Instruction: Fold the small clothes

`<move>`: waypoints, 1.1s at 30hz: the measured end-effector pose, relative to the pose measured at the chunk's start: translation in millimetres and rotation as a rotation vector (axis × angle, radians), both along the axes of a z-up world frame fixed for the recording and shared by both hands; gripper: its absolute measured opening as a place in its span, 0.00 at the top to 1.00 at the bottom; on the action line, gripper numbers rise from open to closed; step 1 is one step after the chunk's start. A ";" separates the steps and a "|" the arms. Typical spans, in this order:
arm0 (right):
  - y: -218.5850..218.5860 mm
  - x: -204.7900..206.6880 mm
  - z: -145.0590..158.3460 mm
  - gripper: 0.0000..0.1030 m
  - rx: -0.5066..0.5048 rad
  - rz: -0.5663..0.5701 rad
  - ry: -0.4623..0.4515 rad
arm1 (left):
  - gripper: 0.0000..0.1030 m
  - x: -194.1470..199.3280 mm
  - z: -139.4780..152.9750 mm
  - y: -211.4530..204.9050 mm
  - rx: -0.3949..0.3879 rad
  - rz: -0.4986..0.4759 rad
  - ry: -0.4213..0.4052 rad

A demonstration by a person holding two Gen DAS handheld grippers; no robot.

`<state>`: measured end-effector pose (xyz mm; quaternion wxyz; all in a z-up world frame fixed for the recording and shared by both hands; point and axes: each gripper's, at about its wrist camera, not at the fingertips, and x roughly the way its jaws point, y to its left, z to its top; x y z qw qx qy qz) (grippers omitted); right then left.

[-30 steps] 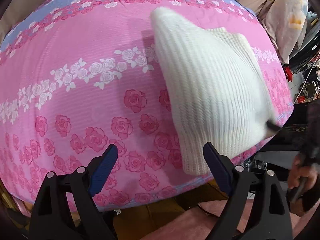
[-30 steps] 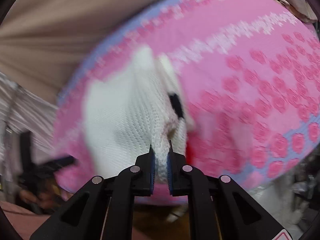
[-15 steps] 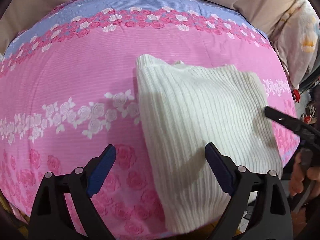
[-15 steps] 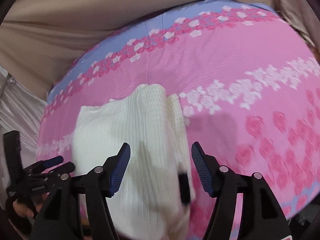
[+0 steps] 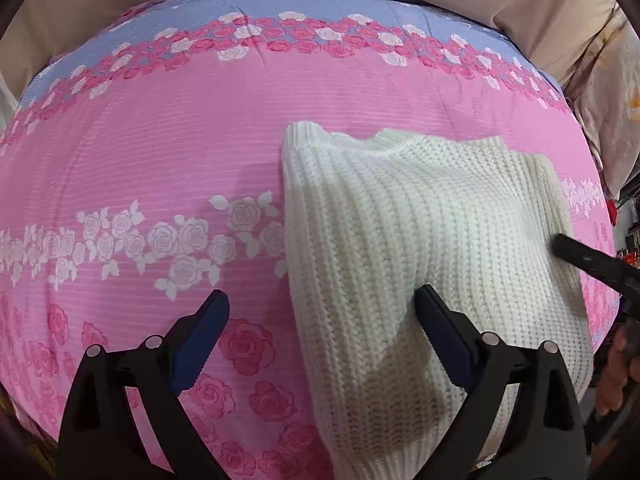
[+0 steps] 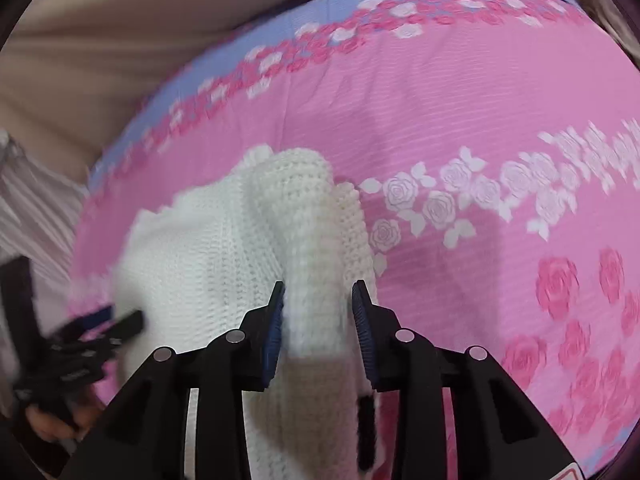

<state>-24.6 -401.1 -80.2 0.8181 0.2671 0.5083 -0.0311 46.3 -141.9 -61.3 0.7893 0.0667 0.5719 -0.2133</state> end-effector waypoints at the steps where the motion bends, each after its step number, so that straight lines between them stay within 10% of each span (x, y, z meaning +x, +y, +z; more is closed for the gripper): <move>1: 0.7 -12.0 14.1 0.66 -0.019 -0.011 -0.027 | 0.12 -1.9 4.9 3.8 -0.004 0.002 0.001; 8: 32.7 -97.0 6.8 0.49 0.034 0.078 0.078 | 0.12 -55.6 17.1 28.4 -0.045 -0.142 0.102; 9: 37.3 -101.6 -4.3 0.52 0.054 0.078 0.098 | 0.12 -64.4 9.3 27.8 -0.022 -0.173 0.117; 11: 42.4 -110.0 -15.2 0.89 0.089 0.067 0.111 | 0.22 -77.9 -13.8 24.3 0.075 -0.220 0.145; 12: 41.6 -111.6 -10.4 0.89 0.119 0.057 0.086 | 0.37 -79.9 -21.2 23.7 0.097 -0.229 0.170; 16: 29.8 -125.4 28.7 0.91 0.237 0.025 -0.078 | 0.38 -75.8 -22.1 30.3 0.093 -0.172 0.192; 19: 31.0 -127.6 -23.8 0.90 0.066 0.057 0.123 | 0.34 -74.9 -31.3 31.5 0.102 -0.139 0.203; 22: 25.8 -134.1 -46.3 0.76 0.123 0.030 0.183 | 0.34 -78.3 -25.8 32.0 0.106 -0.132 0.191; 28: 17.4 -112.5 25.4 0.31 0.003 0.047 0.007 | 0.15 -74.9 25.4 36.3 -0.032 -0.099 0.077; 33: 11.7 -61.5 10.1 0.24 -0.024 0.057 0.004 | 0.14 -53.6 32.3 15.8 -0.044 -0.065 0.037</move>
